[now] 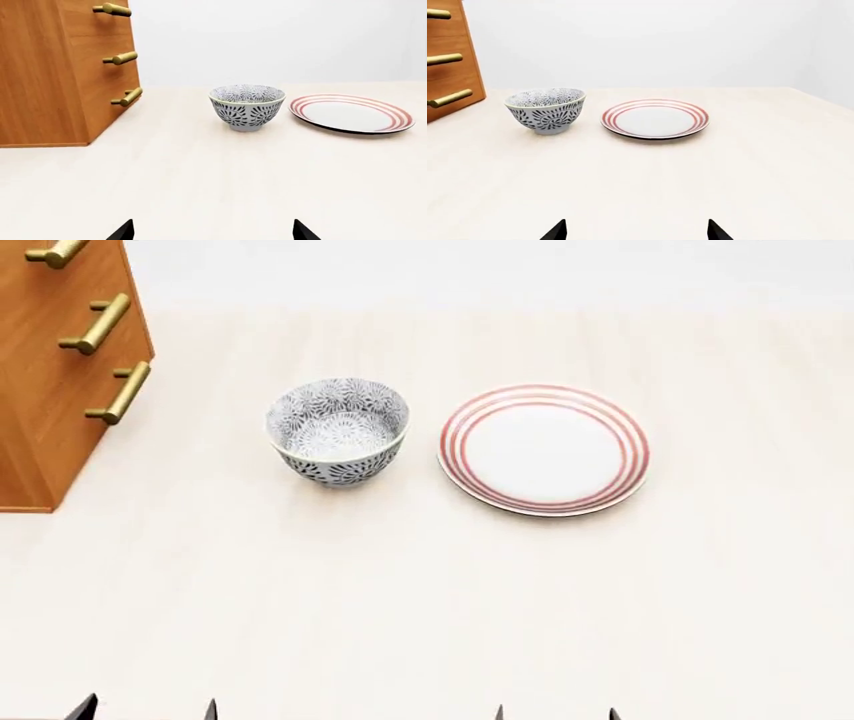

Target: Open the top drawer of the cabinet.

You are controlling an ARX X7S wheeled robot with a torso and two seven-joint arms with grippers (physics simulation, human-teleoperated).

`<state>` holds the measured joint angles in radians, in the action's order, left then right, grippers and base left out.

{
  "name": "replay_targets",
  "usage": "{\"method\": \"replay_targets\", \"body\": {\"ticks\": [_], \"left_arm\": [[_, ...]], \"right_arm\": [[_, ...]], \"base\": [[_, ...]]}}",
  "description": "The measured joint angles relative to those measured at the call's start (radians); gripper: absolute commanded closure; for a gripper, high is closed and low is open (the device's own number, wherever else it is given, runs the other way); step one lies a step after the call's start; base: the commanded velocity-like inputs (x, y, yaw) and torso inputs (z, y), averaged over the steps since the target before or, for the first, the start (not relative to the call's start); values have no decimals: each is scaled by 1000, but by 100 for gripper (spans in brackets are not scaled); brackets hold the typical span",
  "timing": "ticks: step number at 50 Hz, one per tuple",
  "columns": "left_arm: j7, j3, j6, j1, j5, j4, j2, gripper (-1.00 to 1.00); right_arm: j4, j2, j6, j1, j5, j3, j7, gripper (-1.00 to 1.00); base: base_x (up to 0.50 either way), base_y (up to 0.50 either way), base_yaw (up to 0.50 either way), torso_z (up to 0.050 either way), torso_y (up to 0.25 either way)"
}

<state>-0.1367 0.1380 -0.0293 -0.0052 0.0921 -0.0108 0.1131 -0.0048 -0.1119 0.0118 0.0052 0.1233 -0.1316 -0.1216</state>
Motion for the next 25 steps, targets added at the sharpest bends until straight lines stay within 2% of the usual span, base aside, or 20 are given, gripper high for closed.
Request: {"method": "replay_targets", "body": {"ticks": [12, 16, 25], "left_arm": [[-13, 16, 7, -1, 12, 2, 13, -100], [-16, 22, 10, 0, 15, 2, 16, -100], [-23, 32, 12, -2, 24, 1, 24, -100]], "right_arm": [[2, -12, -3, 1, 15, -15, -13, -100], [3, -16, -10, 0, 24, -18, -13, -100], [2, -23, -25, 0, 48, -25, -10, -100]], "base": [[0, 0, 0, 50, 0], [250, 0, 0, 2, 0], [500, -58, 0, 0, 0]]}}
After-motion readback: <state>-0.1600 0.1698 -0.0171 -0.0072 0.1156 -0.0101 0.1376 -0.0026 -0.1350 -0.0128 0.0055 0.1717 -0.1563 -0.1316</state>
